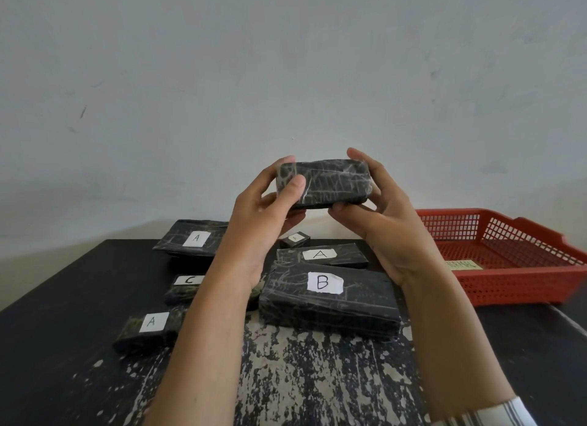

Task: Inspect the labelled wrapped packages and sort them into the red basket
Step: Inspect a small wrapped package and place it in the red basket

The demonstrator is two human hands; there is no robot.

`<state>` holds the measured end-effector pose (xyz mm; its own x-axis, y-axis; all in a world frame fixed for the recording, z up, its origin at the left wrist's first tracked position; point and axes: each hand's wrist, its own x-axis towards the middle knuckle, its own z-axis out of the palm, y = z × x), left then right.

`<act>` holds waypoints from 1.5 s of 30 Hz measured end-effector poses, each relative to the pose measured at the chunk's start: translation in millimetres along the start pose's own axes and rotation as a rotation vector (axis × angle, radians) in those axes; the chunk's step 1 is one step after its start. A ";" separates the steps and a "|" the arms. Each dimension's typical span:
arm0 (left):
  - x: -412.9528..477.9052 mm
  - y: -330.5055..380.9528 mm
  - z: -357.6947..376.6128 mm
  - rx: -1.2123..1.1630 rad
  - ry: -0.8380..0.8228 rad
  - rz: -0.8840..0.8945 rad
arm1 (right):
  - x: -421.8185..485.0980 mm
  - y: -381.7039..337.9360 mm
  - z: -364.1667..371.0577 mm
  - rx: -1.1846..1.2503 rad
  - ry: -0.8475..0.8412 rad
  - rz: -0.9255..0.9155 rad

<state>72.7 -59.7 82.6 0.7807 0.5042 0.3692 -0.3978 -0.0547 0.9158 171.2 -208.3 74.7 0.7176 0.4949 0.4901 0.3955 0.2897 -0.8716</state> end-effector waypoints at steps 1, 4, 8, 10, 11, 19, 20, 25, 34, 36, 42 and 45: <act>0.0 -0.3 0.4 0.000 0.009 0.014 | -0.2 -0.8 -0.2 -0.031 -0.014 0.015; -0.7 -1.1 1.6 0.014 0.014 0.040 | 0.2 -0.8 3.3 -0.060 -0.041 0.055; -0.1 -2.3 1.8 0.048 0.005 0.057 | 0.7 -0.7 14.2 0.055 0.058 0.076; 0.5 -3.4 1.9 0.046 -0.002 0.056 | 1.0 0.5 16.1 0.034 0.107 0.058; 0.4 -3.6 2.2 0.043 -0.005 0.053 | 1.0 0.9 15.8 0.031 0.122 0.051; 3.3 -8.7 3.0 0.142 0.034 -0.028 | 1.0 4.0 13.9 -0.039 0.139 0.008; 3.2 -9.9 3.1 0.149 0.047 -0.033 | 0.6 4.5 14.9 -0.056 0.133 0.009; 3.7 -13.7 3.6 0.131 0.070 -0.006 | 1.5 6.8 16.0 -0.060 0.113 0.037; 2.1 -10.7 4.0 0.122 0.035 0.000 | 1.3 -0.2 14.2 0.150 0.130 0.134; 1.0 -8.9 3.1 0.137 -0.002 -0.013 | 1.2 -0.2 14.1 0.140 0.154 0.119; 1.7 -7.6 -1.6 0.170 -0.016 -0.022 | 1.2 0.7 13.2 0.098 0.189 0.104; 4.1 -11.4 -2.7 0.176 0.019 -0.013 | 1.1 0.0 12.3 0.105 0.160 0.107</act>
<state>79.2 -54.7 73.2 0.7754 0.5217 0.3558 -0.2962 -0.1972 0.9346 164.9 -197.6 75.3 0.8374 0.3934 0.3796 0.2565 0.3305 -0.9083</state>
